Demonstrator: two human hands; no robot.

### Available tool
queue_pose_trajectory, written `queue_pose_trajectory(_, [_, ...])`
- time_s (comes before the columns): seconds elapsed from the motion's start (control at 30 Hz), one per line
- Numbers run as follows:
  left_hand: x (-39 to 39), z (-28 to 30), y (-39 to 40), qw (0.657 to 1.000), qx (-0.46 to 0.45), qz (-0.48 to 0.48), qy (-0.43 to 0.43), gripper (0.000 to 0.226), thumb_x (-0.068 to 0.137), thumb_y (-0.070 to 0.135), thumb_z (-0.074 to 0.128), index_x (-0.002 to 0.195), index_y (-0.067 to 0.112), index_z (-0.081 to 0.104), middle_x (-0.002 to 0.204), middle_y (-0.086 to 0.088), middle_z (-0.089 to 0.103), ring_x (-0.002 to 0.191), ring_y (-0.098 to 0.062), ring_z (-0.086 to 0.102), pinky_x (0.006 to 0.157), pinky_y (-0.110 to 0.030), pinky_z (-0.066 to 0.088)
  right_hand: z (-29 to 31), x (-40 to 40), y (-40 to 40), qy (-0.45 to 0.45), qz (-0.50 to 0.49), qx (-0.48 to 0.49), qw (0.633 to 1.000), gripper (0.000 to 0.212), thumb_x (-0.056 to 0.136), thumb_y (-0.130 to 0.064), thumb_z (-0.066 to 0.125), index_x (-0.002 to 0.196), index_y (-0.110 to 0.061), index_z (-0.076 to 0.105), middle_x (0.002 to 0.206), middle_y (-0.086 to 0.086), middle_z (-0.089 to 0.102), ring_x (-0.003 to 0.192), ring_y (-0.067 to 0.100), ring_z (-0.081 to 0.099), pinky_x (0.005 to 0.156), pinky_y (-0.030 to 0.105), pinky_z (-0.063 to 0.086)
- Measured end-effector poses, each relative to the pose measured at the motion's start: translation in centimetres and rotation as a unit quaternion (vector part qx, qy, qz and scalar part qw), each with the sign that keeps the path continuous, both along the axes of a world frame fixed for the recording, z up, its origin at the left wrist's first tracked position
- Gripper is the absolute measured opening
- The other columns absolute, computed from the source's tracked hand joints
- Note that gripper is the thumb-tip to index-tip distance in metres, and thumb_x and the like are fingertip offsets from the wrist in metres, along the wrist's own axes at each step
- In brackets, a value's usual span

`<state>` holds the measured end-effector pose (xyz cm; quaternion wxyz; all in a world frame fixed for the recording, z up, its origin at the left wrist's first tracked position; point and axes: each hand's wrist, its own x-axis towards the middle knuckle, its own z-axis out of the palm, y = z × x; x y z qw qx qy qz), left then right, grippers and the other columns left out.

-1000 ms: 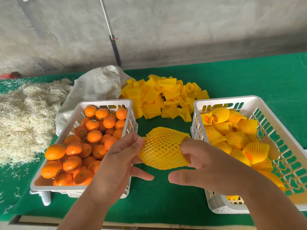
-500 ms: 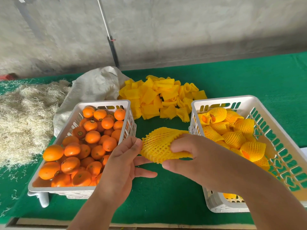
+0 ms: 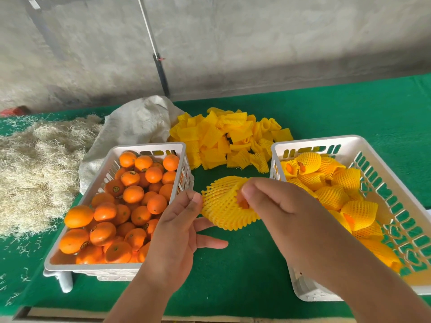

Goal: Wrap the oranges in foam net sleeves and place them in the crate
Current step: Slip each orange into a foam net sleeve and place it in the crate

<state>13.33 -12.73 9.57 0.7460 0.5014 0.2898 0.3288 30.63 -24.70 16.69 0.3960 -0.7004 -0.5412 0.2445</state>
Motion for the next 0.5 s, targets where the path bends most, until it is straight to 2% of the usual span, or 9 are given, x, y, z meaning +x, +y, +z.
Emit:
queue_pose_trajectory(0.03, [0.0,0.0,0.0,1.0,0.0,0.002,-0.001,0.024,0.107,0.029,0.055,0.098,0.025,0.077,0.089,0.002,0.075,0.075,-0.012,0.077,0.056,-0.042,0.066,-0.2,0.2,0.0,0.006,-0.011,-0.008,1.0,0.033,0.105,-0.05,0.041,0.095,-0.031,0.066,0.084,-0.015,0.065,0.085,0.003,0.06,0.074,0.023,0.049])
queue_pose_trajectory(0.1, [0.1,0.0,0.0,1.0,-0.002,0.0,-0.001,0.02,0.107,0.03,0.058,0.099,0.02,0.073,0.095,-0.005,0.075,0.077,-0.015,0.077,0.057,-0.042,0.066,-0.4,0.4,0.2,0.007,-0.027,-0.024,0.999,0.014,0.106,-0.036,0.055,0.101,-0.036,0.068,0.099,-0.018,0.07,0.096,0.002,0.064,0.085,0.032,0.055])
queue_pose_trajectory(0.2, [0.2,-0.2,-0.2,1.0,-0.006,0.005,0.006,0.024,0.101,0.036,0.062,0.101,0.013,0.064,0.106,-0.019,0.072,0.083,-0.024,0.075,0.058,-0.043,0.066,-0.5,0.1,0.1,-0.022,-0.046,-0.039,0.998,0.01,0.101,-0.03,0.065,0.108,-0.035,0.07,0.11,-0.015,0.073,0.104,0.007,0.067,0.091,0.035,0.058])
queue_pose_trajectory(0.37, [0.7,-0.1,-0.5,1.0,0.002,0.008,0.01,0.026,0.1,0.038,0.061,0.101,0.012,0.062,0.111,-0.021,0.073,0.095,-0.032,0.075,0.06,-0.044,0.066,-0.4,-0.3,0.0,-0.132,-0.087,-0.043,0.986,0.017,0.1,-0.038,0.063,0.117,-0.037,0.067,0.104,-0.014,0.073,0.09,0.008,0.064,0.079,0.025,0.056])
queue_pose_trajectory(0.47, [0.8,-0.2,-0.7,1.0,0.001,0.012,0.009,0.026,0.101,0.037,0.06,0.103,0.011,0.062,0.111,-0.021,0.073,0.097,-0.032,0.075,0.061,-0.045,0.066,-0.7,-0.7,0.0,-0.146,-0.103,-0.025,0.984,0.015,0.099,-0.036,0.067,0.113,-0.036,0.07,0.09,-0.015,0.067,0.073,0.005,0.058,0.063,0.012,0.041])
queue_pose_trajectory(0.5, [0.8,-0.2,-0.8,1.0,0.001,0.012,0.009,0.026,0.101,0.037,0.06,0.103,0.012,0.062,0.111,-0.021,0.073,0.097,-0.032,0.075,0.061,-0.045,0.067,-0.8,-0.8,0.0,-0.146,-0.107,-0.022,0.983,0.013,0.097,-0.036,0.068,0.11,-0.035,0.07,0.085,-0.015,0.064,0.066,0.002,0.054,0.057,0.011,0.035])
